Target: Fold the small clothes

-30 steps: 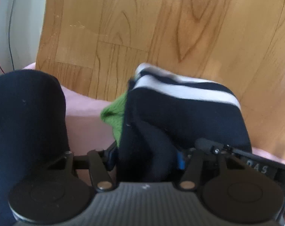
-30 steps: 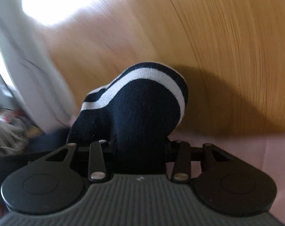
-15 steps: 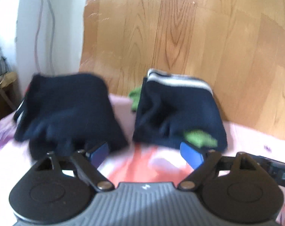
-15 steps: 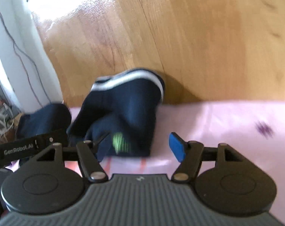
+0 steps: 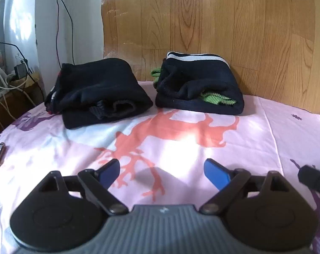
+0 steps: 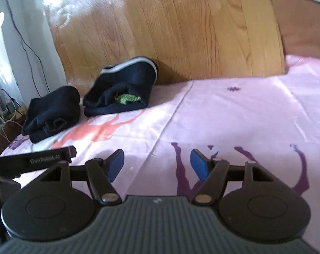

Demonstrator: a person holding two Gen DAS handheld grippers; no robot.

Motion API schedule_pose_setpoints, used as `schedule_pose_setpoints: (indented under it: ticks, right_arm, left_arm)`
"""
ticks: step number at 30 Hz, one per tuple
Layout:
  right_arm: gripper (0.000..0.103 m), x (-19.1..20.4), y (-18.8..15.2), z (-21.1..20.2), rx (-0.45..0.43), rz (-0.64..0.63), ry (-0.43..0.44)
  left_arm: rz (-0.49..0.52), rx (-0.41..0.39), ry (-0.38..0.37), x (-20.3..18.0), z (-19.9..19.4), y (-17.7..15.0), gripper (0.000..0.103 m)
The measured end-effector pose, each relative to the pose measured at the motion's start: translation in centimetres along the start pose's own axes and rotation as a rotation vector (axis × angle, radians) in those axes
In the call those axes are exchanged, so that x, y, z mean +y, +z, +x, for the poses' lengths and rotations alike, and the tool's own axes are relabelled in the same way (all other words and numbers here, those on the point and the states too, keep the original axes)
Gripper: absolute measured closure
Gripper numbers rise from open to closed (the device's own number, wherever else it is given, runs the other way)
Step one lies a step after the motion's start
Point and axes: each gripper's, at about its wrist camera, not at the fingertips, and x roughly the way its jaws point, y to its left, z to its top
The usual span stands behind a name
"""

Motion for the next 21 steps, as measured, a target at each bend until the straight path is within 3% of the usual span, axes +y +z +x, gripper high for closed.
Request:
schedule_pose_setpoints:
  ticks: [6, 13, 21]
  right_arm:
    - [0.024, -0.74, 0.31, 0.39, -0.010, 0.032, 0.015]
    - [0.024, -0.81, -0.26, -0.27, -0.017, 0.044, 0.027]
    - [0.022, -0.91, -0.28, -0.27, -0.012, 0.056, 0.033]
  left_arm:
    - [0.016, -0.044, 0.028, -0.28, -0.60, -0.31, 0.012]
    - [0.016, -0.034, 0.030, -0.31, -0.39, -0.26, 0.011]
    - [0.013, -0.020, 0.022, -0.33, -0.17, -0.19, 0.001]
